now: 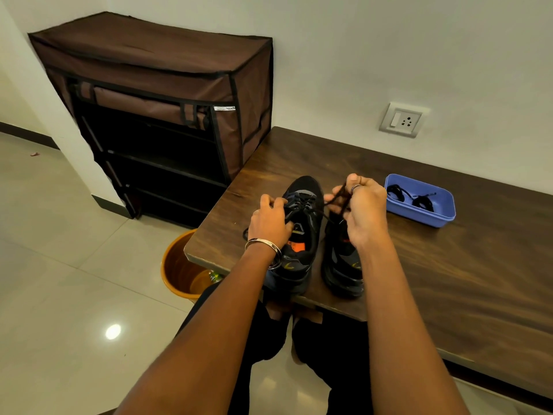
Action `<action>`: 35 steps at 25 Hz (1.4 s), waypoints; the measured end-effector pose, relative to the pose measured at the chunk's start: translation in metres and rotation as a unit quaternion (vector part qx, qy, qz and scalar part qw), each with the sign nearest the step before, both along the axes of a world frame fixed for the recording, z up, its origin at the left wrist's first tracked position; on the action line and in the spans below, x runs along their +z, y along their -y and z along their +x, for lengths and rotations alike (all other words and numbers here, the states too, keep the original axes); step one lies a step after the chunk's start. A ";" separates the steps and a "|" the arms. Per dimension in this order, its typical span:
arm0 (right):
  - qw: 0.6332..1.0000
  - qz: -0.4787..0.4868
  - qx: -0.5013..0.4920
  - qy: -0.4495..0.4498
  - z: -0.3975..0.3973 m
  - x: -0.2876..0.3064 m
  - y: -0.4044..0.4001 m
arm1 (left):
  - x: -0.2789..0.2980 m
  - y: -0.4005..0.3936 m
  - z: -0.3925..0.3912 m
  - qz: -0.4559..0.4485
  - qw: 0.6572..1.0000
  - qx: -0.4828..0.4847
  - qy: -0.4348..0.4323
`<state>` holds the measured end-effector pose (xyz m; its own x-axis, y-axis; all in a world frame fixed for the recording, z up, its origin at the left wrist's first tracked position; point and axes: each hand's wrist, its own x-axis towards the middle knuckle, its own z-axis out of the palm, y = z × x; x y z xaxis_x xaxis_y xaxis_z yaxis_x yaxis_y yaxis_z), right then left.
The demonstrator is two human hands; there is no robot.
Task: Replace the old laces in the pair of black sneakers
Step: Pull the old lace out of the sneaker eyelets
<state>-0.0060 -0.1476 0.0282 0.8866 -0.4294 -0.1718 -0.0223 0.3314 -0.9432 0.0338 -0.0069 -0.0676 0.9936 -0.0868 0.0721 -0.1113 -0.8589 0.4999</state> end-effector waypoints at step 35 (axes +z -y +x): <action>0.802 -0.562 0.100 -0.177 0.032 -0.025 0.013 | 0.019 -0.008 0.009 -0.055 0.998 -0.035 0.020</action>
